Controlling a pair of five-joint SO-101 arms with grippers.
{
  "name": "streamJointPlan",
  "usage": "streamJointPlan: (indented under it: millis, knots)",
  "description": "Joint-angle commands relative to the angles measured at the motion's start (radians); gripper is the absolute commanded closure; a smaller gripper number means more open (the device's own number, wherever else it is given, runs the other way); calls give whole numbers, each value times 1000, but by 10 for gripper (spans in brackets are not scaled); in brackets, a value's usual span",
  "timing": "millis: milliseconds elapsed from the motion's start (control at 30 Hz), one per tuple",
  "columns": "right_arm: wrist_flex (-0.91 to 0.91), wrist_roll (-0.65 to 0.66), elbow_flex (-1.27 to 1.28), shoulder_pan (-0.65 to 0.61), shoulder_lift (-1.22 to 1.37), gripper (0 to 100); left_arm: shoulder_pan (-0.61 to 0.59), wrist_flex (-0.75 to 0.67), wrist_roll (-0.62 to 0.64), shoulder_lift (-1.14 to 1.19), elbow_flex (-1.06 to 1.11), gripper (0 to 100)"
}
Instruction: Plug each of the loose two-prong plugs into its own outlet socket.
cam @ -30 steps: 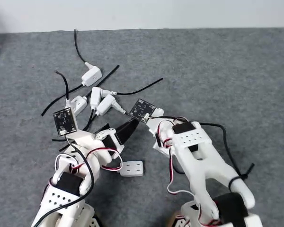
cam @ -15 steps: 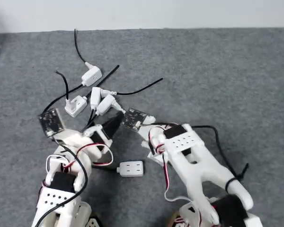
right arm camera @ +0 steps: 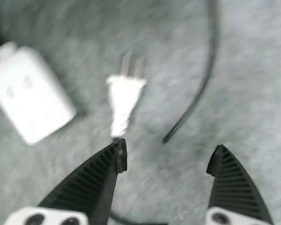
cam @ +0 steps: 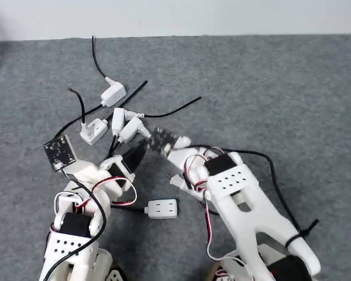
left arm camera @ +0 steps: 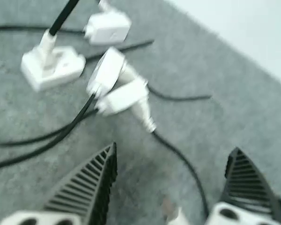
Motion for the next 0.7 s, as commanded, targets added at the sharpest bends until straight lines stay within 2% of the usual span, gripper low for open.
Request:
streamJointPlan:
  millis: [0,133,267,467,667]
  knots:
    - [-91,-87,-68,10,-31,780,-64,94,9,-11,-38,647]
    - [-131,-103,-92,4,39,797,-215,94,-9,-11,-38,647]
    - [-131,-104,-157,4,217,797,-290,118,-129,-11,-19,647]
    - [-99,-107,-245,-16,381,797,-295,193,-278,-11,1,647]
    - [-84,-112,-249,-39,394,797,-293,190,-290,-11,5,647]
